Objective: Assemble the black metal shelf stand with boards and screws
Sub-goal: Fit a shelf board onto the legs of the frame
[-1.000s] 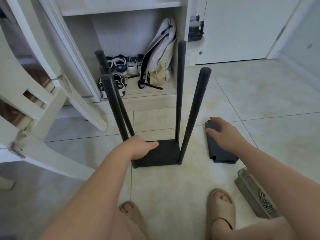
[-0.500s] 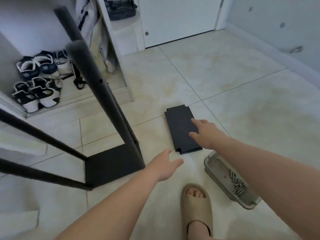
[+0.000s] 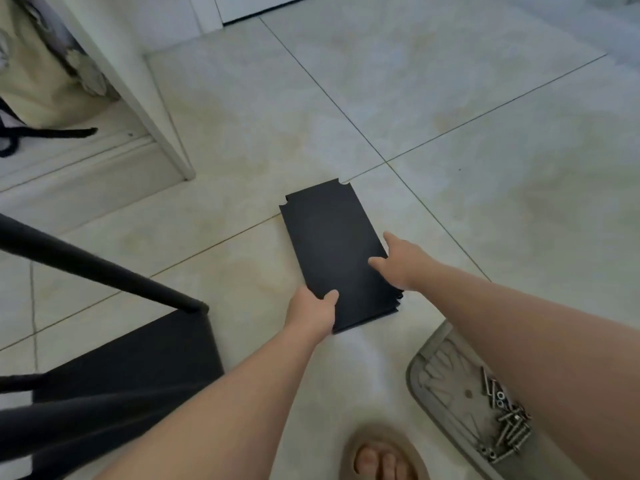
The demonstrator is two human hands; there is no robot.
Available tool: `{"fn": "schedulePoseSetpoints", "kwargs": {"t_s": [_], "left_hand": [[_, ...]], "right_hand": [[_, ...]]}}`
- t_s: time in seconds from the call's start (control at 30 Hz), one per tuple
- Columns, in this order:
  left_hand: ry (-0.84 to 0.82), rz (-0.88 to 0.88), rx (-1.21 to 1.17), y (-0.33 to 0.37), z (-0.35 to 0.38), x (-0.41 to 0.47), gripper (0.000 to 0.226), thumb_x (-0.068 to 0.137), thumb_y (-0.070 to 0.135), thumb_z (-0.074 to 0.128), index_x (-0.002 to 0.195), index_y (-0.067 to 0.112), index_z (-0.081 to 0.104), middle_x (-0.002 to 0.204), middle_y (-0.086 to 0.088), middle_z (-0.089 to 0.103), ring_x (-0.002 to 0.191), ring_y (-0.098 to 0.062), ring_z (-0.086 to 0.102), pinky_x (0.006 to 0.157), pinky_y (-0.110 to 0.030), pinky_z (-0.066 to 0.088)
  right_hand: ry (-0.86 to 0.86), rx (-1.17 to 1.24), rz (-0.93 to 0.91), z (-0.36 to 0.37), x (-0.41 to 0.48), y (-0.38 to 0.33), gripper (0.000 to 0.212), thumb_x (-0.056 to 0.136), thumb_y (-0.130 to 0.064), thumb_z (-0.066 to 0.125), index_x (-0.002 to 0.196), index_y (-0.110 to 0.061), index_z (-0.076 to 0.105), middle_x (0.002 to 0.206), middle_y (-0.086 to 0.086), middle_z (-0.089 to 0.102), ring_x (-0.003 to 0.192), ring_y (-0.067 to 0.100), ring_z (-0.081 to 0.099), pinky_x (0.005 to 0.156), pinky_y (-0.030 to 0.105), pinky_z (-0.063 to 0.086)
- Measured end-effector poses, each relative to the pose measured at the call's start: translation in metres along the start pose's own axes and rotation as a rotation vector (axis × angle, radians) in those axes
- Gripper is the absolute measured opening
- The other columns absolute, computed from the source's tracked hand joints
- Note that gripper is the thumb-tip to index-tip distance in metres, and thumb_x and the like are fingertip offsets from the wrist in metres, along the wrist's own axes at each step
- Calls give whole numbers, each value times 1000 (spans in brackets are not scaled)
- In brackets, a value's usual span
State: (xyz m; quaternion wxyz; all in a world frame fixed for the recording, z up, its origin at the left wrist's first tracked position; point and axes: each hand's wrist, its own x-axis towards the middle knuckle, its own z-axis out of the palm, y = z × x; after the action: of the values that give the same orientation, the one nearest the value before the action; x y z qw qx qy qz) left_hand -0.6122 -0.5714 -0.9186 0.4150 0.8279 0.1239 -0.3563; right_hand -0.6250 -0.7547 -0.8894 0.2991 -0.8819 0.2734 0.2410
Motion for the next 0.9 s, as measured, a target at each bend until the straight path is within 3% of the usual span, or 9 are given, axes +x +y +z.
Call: {"fn": "schedulePoseSetpoints", "kwargs": {"t_s": [0.13,0.23,0.33,0.43,0.5,0.73,0.83,0.9], "left_hand": [[120,63,136,14,21,14,46,96,30,62,134,9,48,138,-8,53,121,-30,56,99,-40,47],[94,135,147,28,36,21,45,96,29,63,134,11,50,137,-8,53,118,-28,58,101,-41,47],[36,206,154,48,55,26,39,95,26,63,132,16,55,133,-5,57,112,-26,60,100,-40,48],[-27,261,213,67,79,27,37,96,25,62,132,18,56,132,-4,58,109,-26,61,97,-39,49],[-66,277,232,77,94,27,39,96,24,62,134,17,54,133,-5,57,109,-27,61,96,-40,50],[-49,327,250,109,104,20,52,97,25,61,146,20,45,141,-4,52,122,-29,55,101,-45,48],[-58,322,121,116,92,6,49,95,21,61,142,20,48,132,1,61,118,-24,60,100,-39,49],[-54,352,40,124,81,-4,46,93,18,63,137,22,52,126,3,65,112,-22,63,98,-40,52]], "right_hand": [[33,200,32,2,21,19,38,99,-32,53,132,-13,55,120,8,62,101,27,55,82,32,43],[93,290,112,-9,29,40,31,98,-29,54,119,-9,62,105,7,62,94,28,57,74,32,42],[159,360,194,-24,32,65,30,97,-28,55,110,-2,64,107,15,66,96,33,61,74,33,45],[206,391,248,-35,30,89,30,96,-26,56,113,-3,64,110,16,66,103,36,62,82,38,51],[230,414,266,-42,26,103,29,96,-27,57,115,-6,63,110,13,66,102,35,62,80,37,51],[311,645,251,-62,12,121,23,98,-25,56,112,-11,68,114,11,68,97,31,62,75,36,50],[364,691,212,-76,-1,112,18,98,-24,56,106,-15,70,113,7,71,103,30,66,86,39,55],[395,753,159,-90,-12,104,14,98,-22,56,97,-21,70,105,0,72,89,18,69,71,31,57]]}}
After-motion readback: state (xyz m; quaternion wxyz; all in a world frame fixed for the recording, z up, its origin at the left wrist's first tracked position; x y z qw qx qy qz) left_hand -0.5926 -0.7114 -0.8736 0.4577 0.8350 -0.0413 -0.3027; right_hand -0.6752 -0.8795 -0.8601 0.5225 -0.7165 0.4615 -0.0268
